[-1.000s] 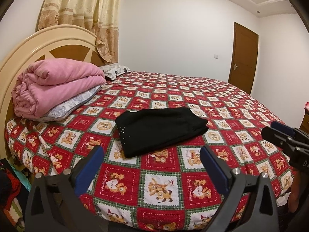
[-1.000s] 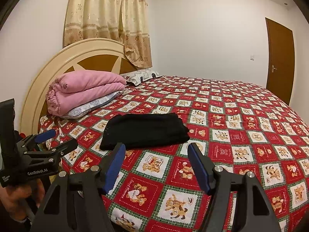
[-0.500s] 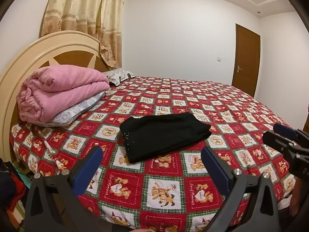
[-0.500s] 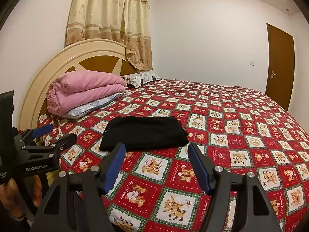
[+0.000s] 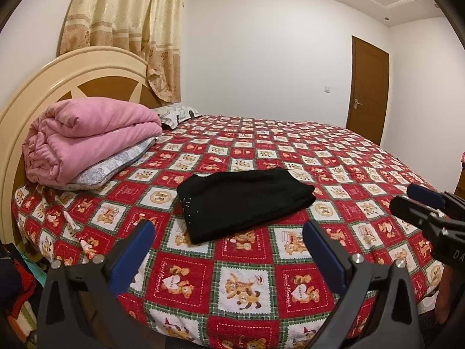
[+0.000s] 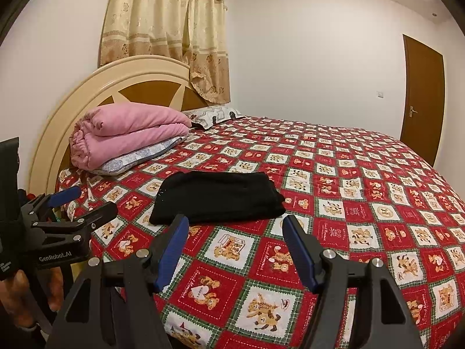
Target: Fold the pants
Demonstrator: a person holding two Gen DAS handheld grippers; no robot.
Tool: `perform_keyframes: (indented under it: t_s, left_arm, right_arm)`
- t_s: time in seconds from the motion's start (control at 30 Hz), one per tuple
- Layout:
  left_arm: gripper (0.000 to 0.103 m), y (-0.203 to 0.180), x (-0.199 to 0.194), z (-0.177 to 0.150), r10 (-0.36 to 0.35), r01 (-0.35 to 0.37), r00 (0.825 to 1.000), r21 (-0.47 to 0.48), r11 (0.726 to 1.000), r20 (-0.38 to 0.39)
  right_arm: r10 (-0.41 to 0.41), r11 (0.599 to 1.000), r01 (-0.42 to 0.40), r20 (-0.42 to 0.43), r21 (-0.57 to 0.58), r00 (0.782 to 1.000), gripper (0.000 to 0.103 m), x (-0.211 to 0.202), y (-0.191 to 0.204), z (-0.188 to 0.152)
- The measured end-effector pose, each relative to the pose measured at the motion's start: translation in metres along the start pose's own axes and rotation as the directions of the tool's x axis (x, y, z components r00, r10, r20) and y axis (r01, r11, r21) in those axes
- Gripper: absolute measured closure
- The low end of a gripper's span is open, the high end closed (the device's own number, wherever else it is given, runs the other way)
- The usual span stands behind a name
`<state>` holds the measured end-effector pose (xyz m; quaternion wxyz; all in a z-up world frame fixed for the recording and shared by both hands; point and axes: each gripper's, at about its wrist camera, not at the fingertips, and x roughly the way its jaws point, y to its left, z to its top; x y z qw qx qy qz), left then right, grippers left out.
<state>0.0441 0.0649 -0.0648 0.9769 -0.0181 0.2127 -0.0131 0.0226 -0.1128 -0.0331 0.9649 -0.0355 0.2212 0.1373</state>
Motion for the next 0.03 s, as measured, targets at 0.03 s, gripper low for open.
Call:
perform_keyframes:
  t_s: [0.03]
  left_arm:
    - [0.0, -0.0007, 0.0, 0.0003, -0.004, 0.004, 1.0, 0.0, 1.0, 0.002]
  right_arm:
    - [0.0, 1.0, 0.0, 0.0, 0.0, 1.0, 0.035, 0.0001, 0.0003, 0.0002]
